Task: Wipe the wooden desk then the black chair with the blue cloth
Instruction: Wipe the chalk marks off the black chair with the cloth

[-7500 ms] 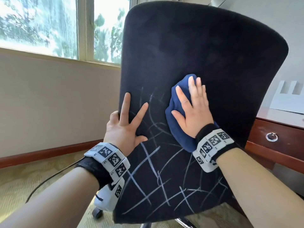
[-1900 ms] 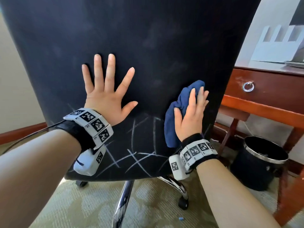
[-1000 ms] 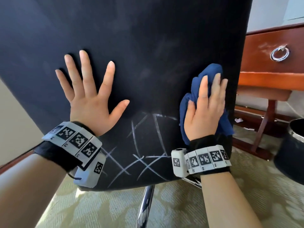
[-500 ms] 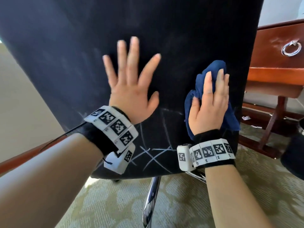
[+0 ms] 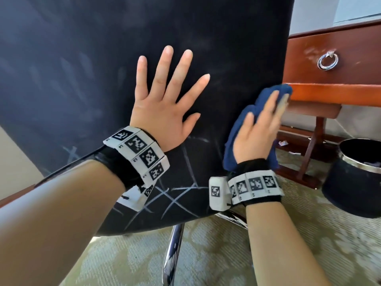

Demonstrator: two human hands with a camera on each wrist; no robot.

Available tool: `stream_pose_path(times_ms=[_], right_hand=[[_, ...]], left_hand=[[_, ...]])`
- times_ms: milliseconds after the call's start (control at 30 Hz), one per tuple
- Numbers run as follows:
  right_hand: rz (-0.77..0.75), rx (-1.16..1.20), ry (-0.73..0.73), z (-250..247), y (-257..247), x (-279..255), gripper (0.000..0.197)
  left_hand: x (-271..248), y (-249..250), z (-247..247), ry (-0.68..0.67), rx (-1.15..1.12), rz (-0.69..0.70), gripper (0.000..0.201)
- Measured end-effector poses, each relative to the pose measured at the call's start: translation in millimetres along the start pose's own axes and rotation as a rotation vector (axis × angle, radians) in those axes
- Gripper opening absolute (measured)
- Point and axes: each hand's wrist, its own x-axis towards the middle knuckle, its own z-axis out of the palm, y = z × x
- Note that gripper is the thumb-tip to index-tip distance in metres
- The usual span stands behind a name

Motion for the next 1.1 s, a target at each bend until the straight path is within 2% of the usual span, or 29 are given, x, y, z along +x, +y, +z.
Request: stream_pose_path(times_ms=[67,133,200,300,367,433,567,633,700,867,1000,1100], right_hand=[[-0.166,-0.044,-0.054,7,-18,-4,0.055],[-0.194,-0.043,-0.082,11,-21,-5,0.056],[-0.047,-0.007,-0.045,9,-6,-6,0.059],[0.331,0.051,0.075,-2,26,-17,0.057],[0.504,0.067,0.111,-5,34,-22,0.054],[0.446,0.046,0.110,-2,23,-20,0.053],[0.057,0.014,0.022,12,-18,-17,0.055],[-0.009,-0.002,-0.019,13,-17,-19,0.057],[0.035,-0.018,-0.018,8,2,-25,0.057],[0.329,-0.011,-0.004,-5,30,-36,0.057],[0.360,0.059,-0.051,-9,21,-26,0.066],[0.277,0.124,-0.043,-7,9,-20,0.067]], left_hand=[[-1,-1,1,0.016,-0.006,0.000,0.063],[-2,-3,1,0.020,-0.013,0.004,0.063],[-2,-4,1,0.011,-0.013,0.006,0.063],[-1,-2,-1,0.001,-0.011,0.005,0.064],[-2,-2,0,0.008,-0.017,0.001,0.064],[-2,-1,0,0.017,-0.024,-0.004,0.063],[-2,-2,1,0.032,-0.032,0.001,0.063],[-2,-3,0,0.025,-0.037,0.005,0.063],[-3,-4,0,0.013,-0.041,0.009,0.063],[-1,-1,0,0.018,-0.027,0.001,0.064],[-1,0,2,0.033,-0.027,-0.003,0.064],[0,1,1,0.020,-0.024,-0.001,0.064]])
